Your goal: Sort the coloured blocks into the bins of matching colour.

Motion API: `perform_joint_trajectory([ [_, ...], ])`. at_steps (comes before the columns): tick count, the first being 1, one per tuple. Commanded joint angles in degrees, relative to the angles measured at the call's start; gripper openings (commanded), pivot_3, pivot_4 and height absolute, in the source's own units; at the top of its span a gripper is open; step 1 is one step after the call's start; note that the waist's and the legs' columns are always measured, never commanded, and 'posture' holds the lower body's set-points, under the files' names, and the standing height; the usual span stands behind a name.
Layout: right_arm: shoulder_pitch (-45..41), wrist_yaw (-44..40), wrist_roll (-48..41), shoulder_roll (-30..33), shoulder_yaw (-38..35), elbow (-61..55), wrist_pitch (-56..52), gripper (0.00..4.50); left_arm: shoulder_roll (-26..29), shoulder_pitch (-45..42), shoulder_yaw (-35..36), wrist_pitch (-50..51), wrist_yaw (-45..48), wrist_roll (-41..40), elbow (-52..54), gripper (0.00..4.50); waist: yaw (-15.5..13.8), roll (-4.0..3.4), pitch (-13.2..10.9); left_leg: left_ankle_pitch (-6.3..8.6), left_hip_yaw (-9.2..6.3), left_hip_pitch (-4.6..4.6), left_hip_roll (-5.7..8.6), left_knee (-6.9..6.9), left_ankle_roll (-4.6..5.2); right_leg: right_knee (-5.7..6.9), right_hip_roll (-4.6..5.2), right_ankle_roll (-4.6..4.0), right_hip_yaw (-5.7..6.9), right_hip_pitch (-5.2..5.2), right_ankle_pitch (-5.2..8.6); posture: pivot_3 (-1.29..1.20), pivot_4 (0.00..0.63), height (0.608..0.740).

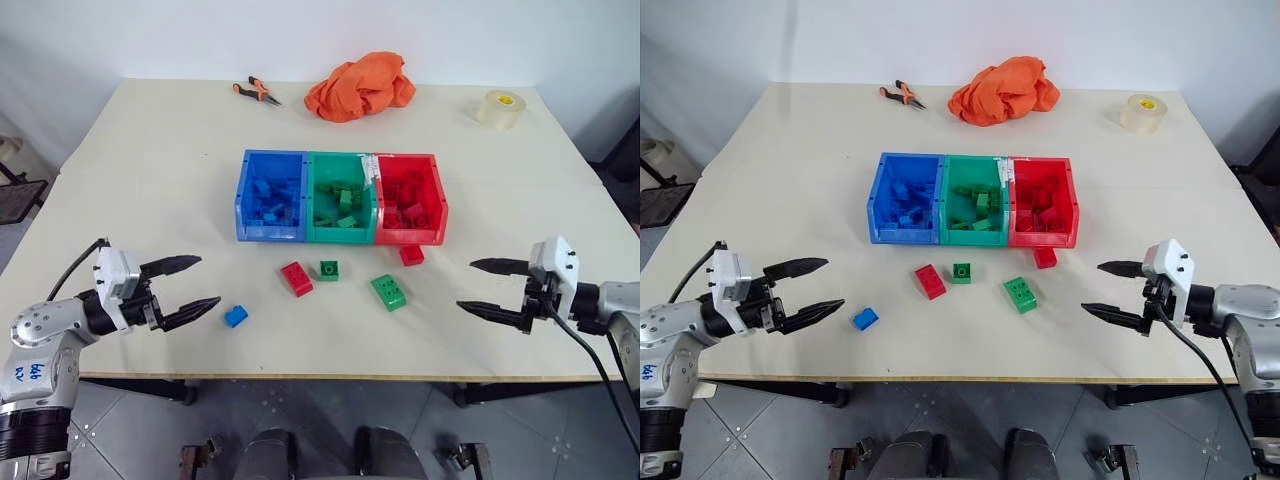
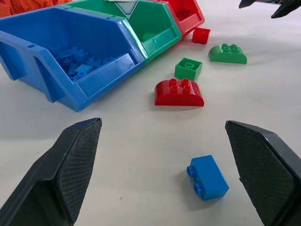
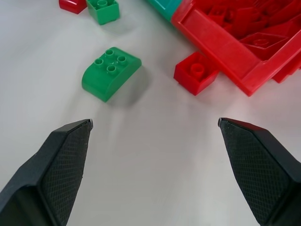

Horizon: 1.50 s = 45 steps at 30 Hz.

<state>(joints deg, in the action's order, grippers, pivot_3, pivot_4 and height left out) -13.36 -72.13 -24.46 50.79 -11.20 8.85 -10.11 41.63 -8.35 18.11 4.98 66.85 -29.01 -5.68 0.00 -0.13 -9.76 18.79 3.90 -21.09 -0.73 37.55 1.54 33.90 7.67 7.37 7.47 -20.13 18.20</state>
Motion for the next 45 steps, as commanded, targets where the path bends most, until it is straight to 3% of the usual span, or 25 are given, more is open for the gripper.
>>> perform_joint_trajectory([
  [1, -0.5, 0.3, -0.6, 1.6, -2.3, -1.4, 0.1, 4.5, 0.0, -1.0, 0.7, 0.1, 0.6, -1.6, 0.0, 4.47, 0.0, 0.0, 0.0, 0.0, 0.0, 0.0, 0.0, 0.0, 0.0, 0.0, 0.0, 0.0, 0.0, 0.0, 0.0, 0.0, 0.15, 0.74],
  [5, 0.5, 1.3, -0.6, 1.9, -2.9, -2.6, -1.6, 4.5, -0.8, -2.5, 0.2, 0.0, -3.2, 0.6, -0.5, 4.47, -0.1, 0.0, 0.0, 0.0, -0.01, 0.0, 0.0, 0.02, 0.0, 0.01, 0.0, 0.0, 0.01, 0.01, 0.0, 0.0, 0.15, 0.74],
  [9, 3.3, 1.7, -0.7, 3.4, -4.1, -4.6, -3.6, 4.5, 0.2, -4.0, -1.4, 7.9, -2.6, -1.6, -0.4, 4.47, -0.2, 0.0, 0.0, 0.0, -0.04, 0.0, 0.02, 0.03, 0.01, 0.05, -0.01, 0.0, 0.04, 0.03, 0.0, 0.0, 0.15, 0.74],
  [17, 19.1, 0.8, 0.6, 11.2, -11.7, -12.1, -10.0, 4.5, 0.6, -5.9, -5.8, 8.4, 3.4, 0.0, -1.7, 4.47, -1.3, 0.01, 0.0, 0.01, -0.03, 0.02, 0.02, 0.07, 0.02, -0.06, -0.04, 0.0, 0.04, 0.13, 0.0, 0.0, 0.15, 0.74],
  [22, 16.2, 3.9, -0.1, 10.6, -8.3, -17.5, -15.1, 4.5, 0.4, -7.5, -6.4, 7.4, 4.8, 0.1, -2.9, 4.47, -0.8, 0.0, 0.0, 0.03, -0.01, 0.07, -0.06, 0.09, 0.0, -0.07, -0.03, -0.01, -0.02, 0.15, 0.01, 0.0, 0.15, 0.74],
  [28, 4.9, 10.5, 1.5, 2.7, 4.5, -19.4, -21.8, 4.5, 0.5, -7.3, -6.3, 7.5, 5.5, -0.6, -1.8, 4.47, -0.1, 0.06, 0.0, 0.04, -0.18, 0.01, -0.09, 0.15, -0.04, -0.05, 0.0, -0.03, -0.01, 0.14, 0.01, 0.0, 0.15, 0.74],
  [34, -3.8, 15.8, 7.2, -6.7, 14.5, -13.5, -20.1, 4.5, 0.6, -5.4, -6.1, 8.2, 6.2, -1.1, 0.9, 4.47, -0.1, 0.04, 0.0, 0.04, -0.28, -0.06, 0.01, 0.22, -0.03, 0.02, -0.02, -0.04, 0.01, 0.15, 0.02, 0.0, 0.15, 0.74],
  [43, -8.6, 18.6, 12.3, -14.4, 19.4, -5.0, -14.8, 4.5, 0.6, -3.3, -4.8, 9.7, 4.2, -1.6, 4.3, 4.47, 0.4, 0.11, 0.1, 0.05, -0.24, 0.02, -0.06, 0.23, -0.03, 0.09, -0.11, -0.05, 0.06, 0.17, 0.02, 0.0, 0.15, 0.74],
  [45, -7.5, 18.9, 12.7, -15.5, 19.9, -4.8, -14.0, 3.85, 0.3, -3.1, -4.8, 9.7, 3.8, -1.6, 4.4, 4.5, 0.5, 0.14, 0.1, 0.05, -0.24, 0.06, -0.09, 0.23, -0.05, 0.11, -0.12, -0.06, 0.05, 0.19, 0.03, 0.0, 0.15, 0.74],
])
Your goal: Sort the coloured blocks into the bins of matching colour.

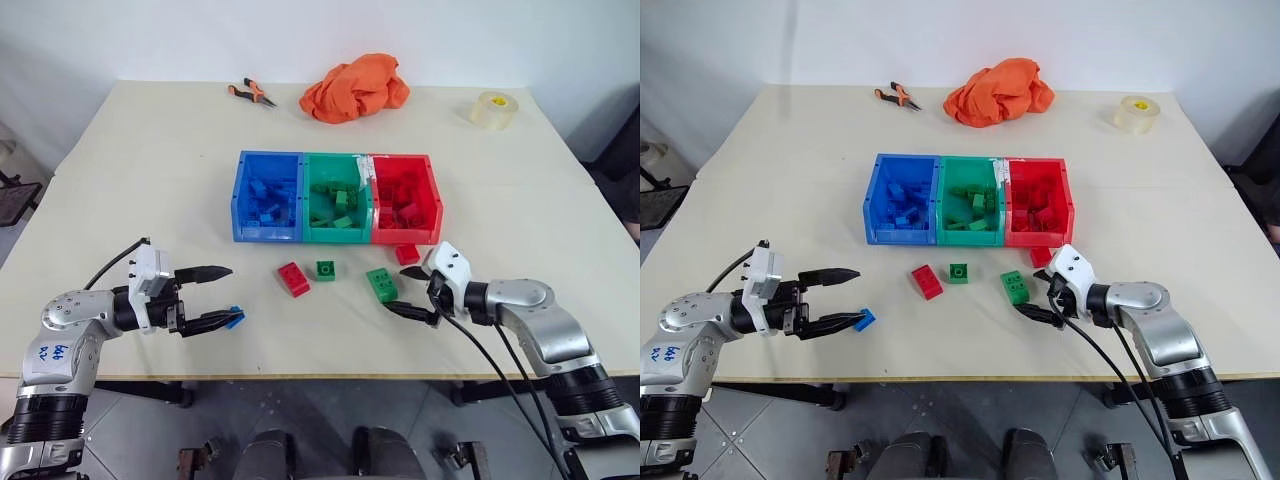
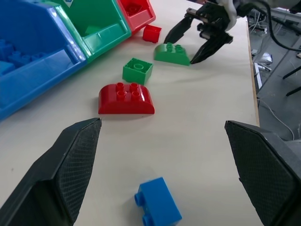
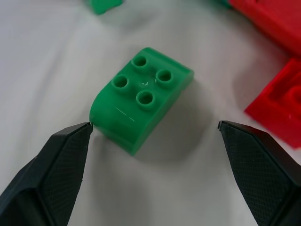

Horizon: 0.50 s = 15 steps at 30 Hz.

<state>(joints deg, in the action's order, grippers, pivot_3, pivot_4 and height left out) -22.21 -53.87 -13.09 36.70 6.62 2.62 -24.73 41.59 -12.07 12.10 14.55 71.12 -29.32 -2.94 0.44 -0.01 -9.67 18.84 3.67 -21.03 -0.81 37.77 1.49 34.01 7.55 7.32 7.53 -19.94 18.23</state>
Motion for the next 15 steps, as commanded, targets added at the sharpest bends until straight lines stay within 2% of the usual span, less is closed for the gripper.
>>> perform_joint_trajectory([
  [1, 1.6, 0.6, 1.6, -1.7, 2.2, 1.5, 0.7, 3.52, 0.3, 0.5, 1.1, 0.1, -0.5, -1.2, 1.7, 4.5, 0.1, 0.02, 0.0, 0.0, 0.0, 0.0, -0.01, 0.0, 0.0, 0.0, 0.0, -0.01, 0.0, 0.0, 0.0, 0.0, 0.15, 0.74],
  [5, 1.9, 0.2, 0.2, -1.9, 0.8, -1.4, -0.4, 2.25, -0.3, 0.1, 1.0, 0.1, -1.0, -1.2, 1.5, 4.5, 0.1, 0.03, 0.0, 0.01, -0.02, 0.0, -0.01, 0.0, -0.02, 0.05, 0.01, -0.03, -0.03, -0.01, 0.02, 0.0, 0.15, 0.74],
  [10, 2.1, -1.8, -1.1, -0.1, 0.3, -4.9, -2.9, 2.25, -0.7, -0.4, 0.7, -0.4, -1.3, -1.0, 0.8, 4.5, 0.0, 0.02, 0.0, 0.01, -0.03, -0.02, -0.01, 0.0, -0.02, 0.05, 0.03, -0.04, -0.08, -0.02, 0.02, 0.0, 0.15, 0.74],
  [13, 1.9, -2.6, -1.6, 1.5, 0.1, -7.2, -6.2, 2.87, -0.9, -1.0, 0.6, -0.6, -1.3, -0.8, 0.2, 4.5, -0.2, 0.0, 0.0, 0.01, -0.03, -0.04, 0.01, 0.0, -0.01, 0.04, 0.04, -0.04, -0.09, -0.03, 0.02, 0.0, 0.15, 0.74],
  [15, 1.3, -1.4, -1.8, 0.8, -0.9, -8.0, -6.1, 3.52, -1.1, -1.2, 0.5, -0.8, -1.4, -0.6, -0.1, 4.5, -0.3, 0.01, 0.0, 0.01, -0.03, -0.05, 0.02, 0.0, -0.01, 0.03, 0.05, -0.04, -0.08, -0.03, 0.02, 0.0, 0.15, 0.74],
])
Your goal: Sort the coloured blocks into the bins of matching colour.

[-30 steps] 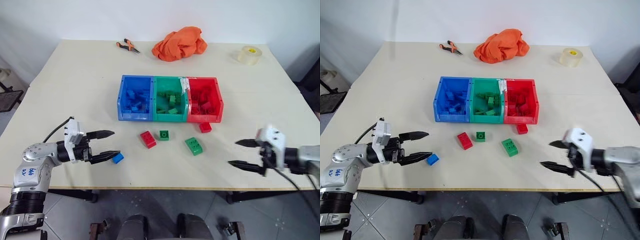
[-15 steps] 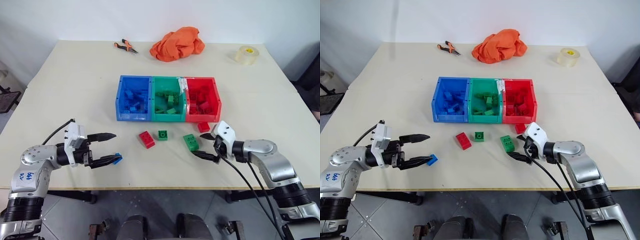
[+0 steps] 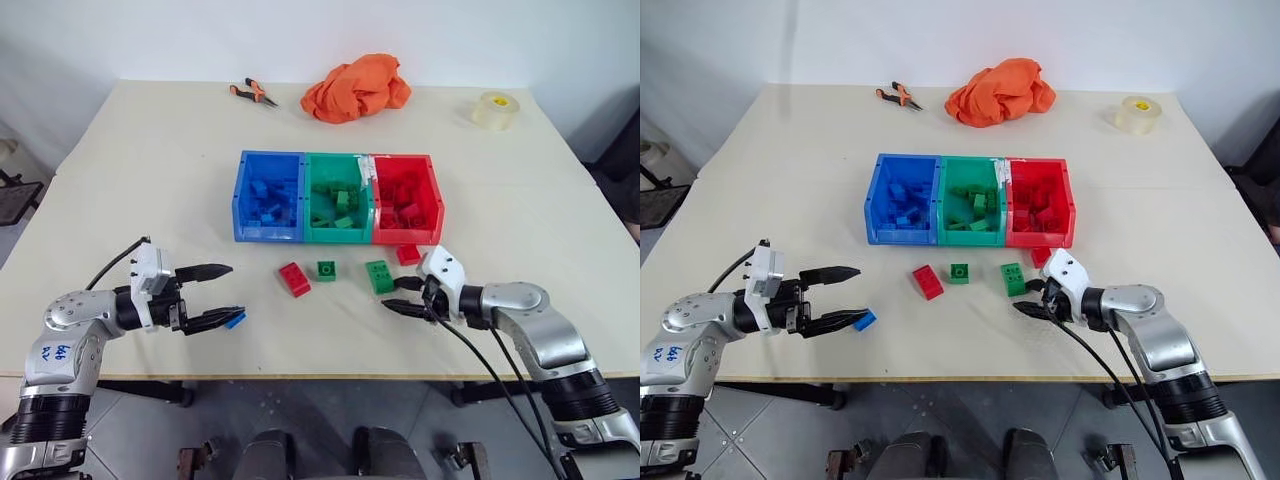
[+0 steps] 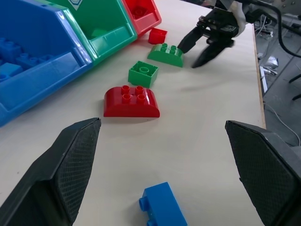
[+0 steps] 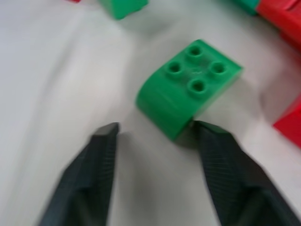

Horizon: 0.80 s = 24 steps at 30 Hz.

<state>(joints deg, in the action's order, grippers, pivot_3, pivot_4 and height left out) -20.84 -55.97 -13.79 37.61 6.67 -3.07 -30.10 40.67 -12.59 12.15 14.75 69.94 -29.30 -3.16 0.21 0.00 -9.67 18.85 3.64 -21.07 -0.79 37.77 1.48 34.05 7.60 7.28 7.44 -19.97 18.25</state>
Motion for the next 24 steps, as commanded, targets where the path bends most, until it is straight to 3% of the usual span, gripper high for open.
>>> perform_joint_trajectory([
  [1, -0.2, 1.4, -1.6, -0.6, -1.6, -2.9, -1.3, 3.82, -0.2, -0.7, 0.5, -1.1, -0.2, -0.6, 0.1, 4.5, -0.1, 0.0, 0.0, 0.0, -0.02, 0.0, 0.01, 0.01, 0.0, 0.0, 0.01, 0.0, 0.01, 0.01, 0.0, 0.0, 0.15, 0.74],
  [3, -0.2, 3.2, -2.3, -2.0, -2.5, -3.5, -1.9, 4.47, -0.4, -0.6, 0.5, -1.3, -0.3, -0.6, 0.2, 4.5, 0.0, 0.0, 0.0, 0.01, -0.01, -0.02, 0.04, 0.01, 0.01, 0.0, 0.03, 0.0, 0.01, 0.0, 0.0, 0.0, 0.15, 0.74],
  [18, -1.9, 9.1, 1.5, -9.7, 1.4, 5.1, 1.8, 4.47, -0.6, 0.7, 1.1, -1.6, -0.8, -1.0, 1.2, 4.5, 0.3, 0.01, 0.0, 0.0, 0.07, 0.0, 0.01, 0.0, 0.01, 0.1, -0.06, 0.0, 0.08, -0.1, 0.0, 0.0, 0.15, 0.74],
  [21, -1.0, 8.2, 2.3, -9.5, 2.5, 4.5, 3.6, 3.86, -0.5, 1.1, 1.3, -1.6, -0.9, -1.1, 1.5, 4.5, 0.4, 0.02, 0.0, 0.01, 0.06, 0.0, 0.0, 0.0, 0.01, 0.15, -0.05, 0.0, 0.07, -0.11, 0.0, 0.0, 0.15, 0.74],
  [24, -0.6, 7.9, 2.1, -9.3, 2.1, 2.8, 3.8, 2.89, -0.4, 1.3, 1.6, -1.7, -0.8, -1.2, 1.4, 4.5, 0.4, 0.02, 0.0, 0.01, 0.05, -0.01, 0.0, 0.0, 0.01, 0.18, -0.04, 0.0, 0.06, -0.14, 0.0, 0.0, 0.15, 0.74],
])
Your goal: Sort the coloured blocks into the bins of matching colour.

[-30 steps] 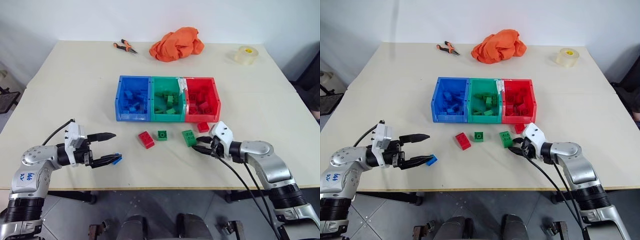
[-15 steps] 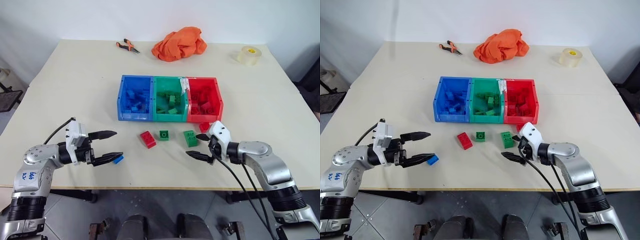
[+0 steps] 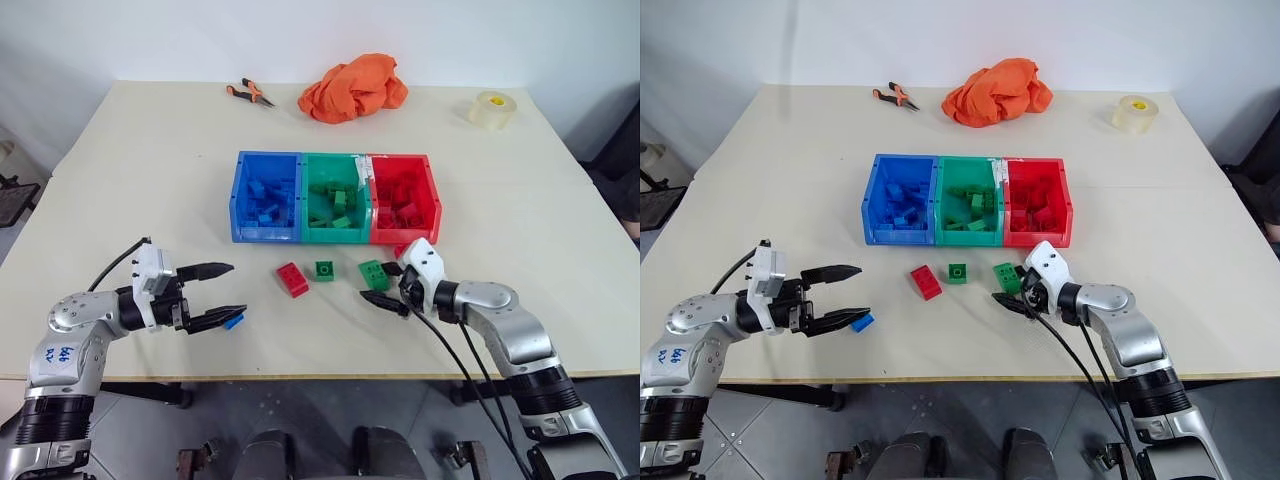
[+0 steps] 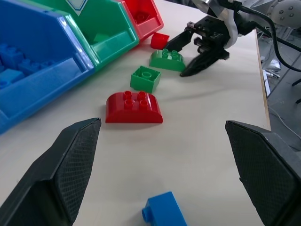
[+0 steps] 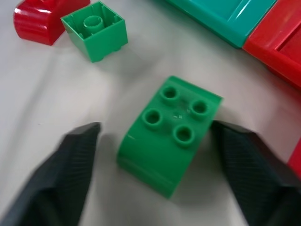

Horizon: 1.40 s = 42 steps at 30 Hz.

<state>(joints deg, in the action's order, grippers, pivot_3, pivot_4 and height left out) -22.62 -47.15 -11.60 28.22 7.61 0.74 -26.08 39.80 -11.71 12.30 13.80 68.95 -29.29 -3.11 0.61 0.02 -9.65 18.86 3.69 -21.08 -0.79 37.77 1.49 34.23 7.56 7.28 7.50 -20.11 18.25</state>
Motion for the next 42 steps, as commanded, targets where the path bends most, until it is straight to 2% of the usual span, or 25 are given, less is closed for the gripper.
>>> perform_joint_trajectory([
  [1, 1.1, -0.9, -0.3, 0.4, 0.8, -1.8, -0.6, 2.5, 0.5, 0.5, 1.5, -0.8, 0.2, -1.2, 1.2, 4.5, 0.0, 0.0, 0.0, 0.0, 0.01, -0.01, 0.0, 0.0, 0.0, 0.02, 0.0, 0.0, 0.0, -0.03, 0.0, 0.0, 0.15, 0.74],
  [4, 0.7, -1.5, -0.9, 1.3, -0.1, -3.7, -1.2, 1.46, 0.6, 0.6, 1.8, -1.0, 0.3, -1.2, 1.0, 4.5, 0.0, -0.01, 0.0, 0.0, 0.02, -0.02, 0.01, 0.0, 0.0, 0.03, 0.01, 0.0, 0.0, -0.04, 0.0, 0.0, 0.15, 0.74],
  [8, -2.3, -2.4, -3.9, 2.2, -3.1, -7.3, -2.9, 1.45, 0.6, 0.9, 2.1, -1.2, 0.3, -1.2, 0.6, 4.5, -0.1, -0.02, 0.0, 0.0, 0.03, -0.07, 0.02, 0.0, 0.0, 0.04, 0.03, 0.0, -0.03, -0.1, 0.0, 0.0, 0.15, 0.74],
  [11, -9.6, -1.5, -5.8, 0.7, -5.2, -5.1, -3.4, 1.45, 0.3, 1.2, 2.4, -1.4, -0.1, -1.2, 0.8, 4.5, 0.1, -0.05, 0.0, 0.0, 0.1, -0.09, 0.02, 0.01, 0.0, 0.03, 0.03, 0.0, -0.05, -0.15, 0.0, 0.0, 0.15, 0.74],
  [15, -19.3, -0.9, -5.1, -2.3, -5.1, 3.6, -0.6, 1.45, 0.1, 1.5, 2.7, -1.6, -0.5, -1.3, 1.1, 4.5, 0.8, -0.02, 0.0, 0.0, 0.05, -0.05, 0.0, 0.0, -0.02, 0.47, 0.04, -0.02, -0.04, -0.33, 0.01, 0.0, 0.15, 0.74],
  [21, -32.0, 0.2, -0.6, -8.6, -3.4, 24.4, 9.6, 1.45, -0.6, 1.9, 2.8, -2.2, -1.4, -1.2, 1.6, 4.5, 1.1, -0.03, 0.0, 0.0, 0.02, -0.06, 0.04, -0.01, -0.03, 0.65, 0.04, -0.02, -0.01, -0.39, 0.01, 0.0, 0.15, 0.74],
  [25, -36.0, 0.8, 1.5, -10.9, -3.5, 33.3, 14.9, 2.79, -1.0, 1.9, 2.7, -2.7, -1.9, -1.2, 1.9, 4.5, 1.1, -0.03, 0.0, 0.0, -0.02, -0.07, 0.05, 0.0, -0.03, 0.73, 0.04, -0.02, -0.02, -0.41, 0.01, 0.0, 0.15, 0.74],
  [30, -36.7, 0.4, 2.3, -11.6, -3.7, 35.6, 17.7, 4.48, -1.1, 1.9, 2.7, -2.8, -2.6, -1.4, 2.3, 4.5, 1.1, -0.04, 0.0, 0.0, -0.04, -0.07, 0.05, 0.01, -0.03, 0.76, 0.04, -0.02, -0.03, -0.41, 0.01, 0.0, 0.15, 0.74],
  [33, -33.9, -1.3, 1.4, -9.7, -4.1, 30.1, 15.9, 4.48, -1.2, 1.5, 2.4, -2.8, -2.9, -1.4, 2.3, 4.5, 1.1, -0.04, 0.0, 0.0, -0.04, -0.06, 0.04, 0.01, -0.03, 0.76, 0.03, -0.02, -0.03, -0.41, 0.01, 0.0, 0.15, 0.74],
  [35, -28.7, -5.7, -1.2, -6.4, -4.2, 21.1, 12.0, 4.48, -1.4, 0.8, 1.9, -2.7, -2.7, -1.3, 1.8, 4.5, 0.9, -0.03, 0.0, 0.0, -0.09, -0.09, 0.05, 0.01, -0.03, 0.74, 0.04, -0.02, -0.05, -0.4, 0.01, 0.0, 0.15, 0.74],
  [38, -17.2, -12.2, -6.3, 1.1, -5.3, 5.5, 5.7, 4.48, -1.5, -0.5, 1.2, -2.6, -2.3, -1.2, 1.0, 4.5, 0.0, -0.01, 0.0, 0.02, -0.4, -0.16, 0.11, 0.05, -0.01, 0.73, 0.09, -0.02, -0.15, -0.28, 0.0, 0.0, 0.15, 0.74],
  [42, -3.3, -15.4, -9.6, 10.6, -9.0, -6.1, 1.2, 4.48, -1.2, -1.6, 0.6, -2.5, -1.6, -0.9, -0.2, 4.5, -0.4, -0.03, 0.0, 0.05, -0.22, -0.17, 0.12, 0.06, 0.02, 0.43, 0.06, -0.02, -0.11, -0.23, 0.0, 0.0, 0.15, 0.74],
])
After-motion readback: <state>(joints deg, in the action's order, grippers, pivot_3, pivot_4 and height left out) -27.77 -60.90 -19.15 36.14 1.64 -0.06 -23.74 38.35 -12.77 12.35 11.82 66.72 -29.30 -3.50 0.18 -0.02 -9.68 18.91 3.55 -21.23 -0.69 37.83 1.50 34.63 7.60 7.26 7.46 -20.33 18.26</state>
